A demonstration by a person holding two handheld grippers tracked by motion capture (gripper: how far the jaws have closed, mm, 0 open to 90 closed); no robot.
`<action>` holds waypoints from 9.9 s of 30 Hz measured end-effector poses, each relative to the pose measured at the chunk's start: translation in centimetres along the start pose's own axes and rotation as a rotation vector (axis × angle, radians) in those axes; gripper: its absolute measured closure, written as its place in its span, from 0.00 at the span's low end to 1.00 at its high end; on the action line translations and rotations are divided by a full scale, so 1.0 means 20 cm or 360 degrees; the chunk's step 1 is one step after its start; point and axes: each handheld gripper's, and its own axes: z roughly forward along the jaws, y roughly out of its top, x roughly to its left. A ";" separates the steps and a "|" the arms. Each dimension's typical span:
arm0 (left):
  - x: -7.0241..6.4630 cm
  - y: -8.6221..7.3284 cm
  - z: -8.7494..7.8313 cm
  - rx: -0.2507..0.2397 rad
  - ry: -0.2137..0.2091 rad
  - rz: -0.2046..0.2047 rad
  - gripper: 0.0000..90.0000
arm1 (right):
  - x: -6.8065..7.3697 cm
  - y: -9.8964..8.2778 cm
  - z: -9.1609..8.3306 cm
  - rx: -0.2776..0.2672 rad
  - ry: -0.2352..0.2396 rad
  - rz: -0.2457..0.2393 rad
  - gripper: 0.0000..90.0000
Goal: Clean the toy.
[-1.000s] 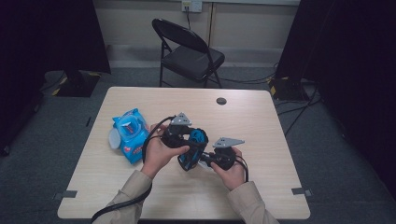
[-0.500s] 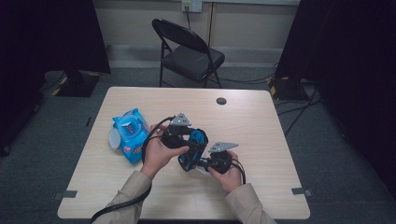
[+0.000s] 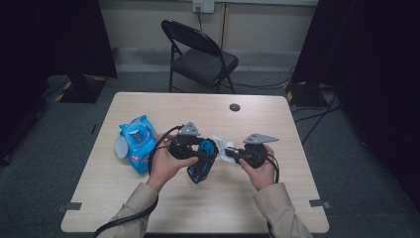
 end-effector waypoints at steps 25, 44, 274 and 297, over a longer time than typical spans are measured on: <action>-0.02 0.00 0.04 0.0029 -0.0035 0.0014 0.29 | 0.08 0.10 0.06 -0.0079 0.0094 -0.0030 0.96; -0.01 0.01 0.01 0.0001 -0.0011 0.0017 0.29 | 0.13 -0.03 0.18 0.0031 0.0173 -0.0010 0.96; 0.13 -0.28 0.01 0.0249 0.0100 -0.0063 0.20 | -0.21 -0.23 -0.18 0.0145 -0.0225 0.0035 0.29; 0.12 -0.34 -0.11 0.0217 0.0077 -0.0102 0.19 | -0.19 -0.24 -0.22 0.0160 -0.0140 0.0018 0.19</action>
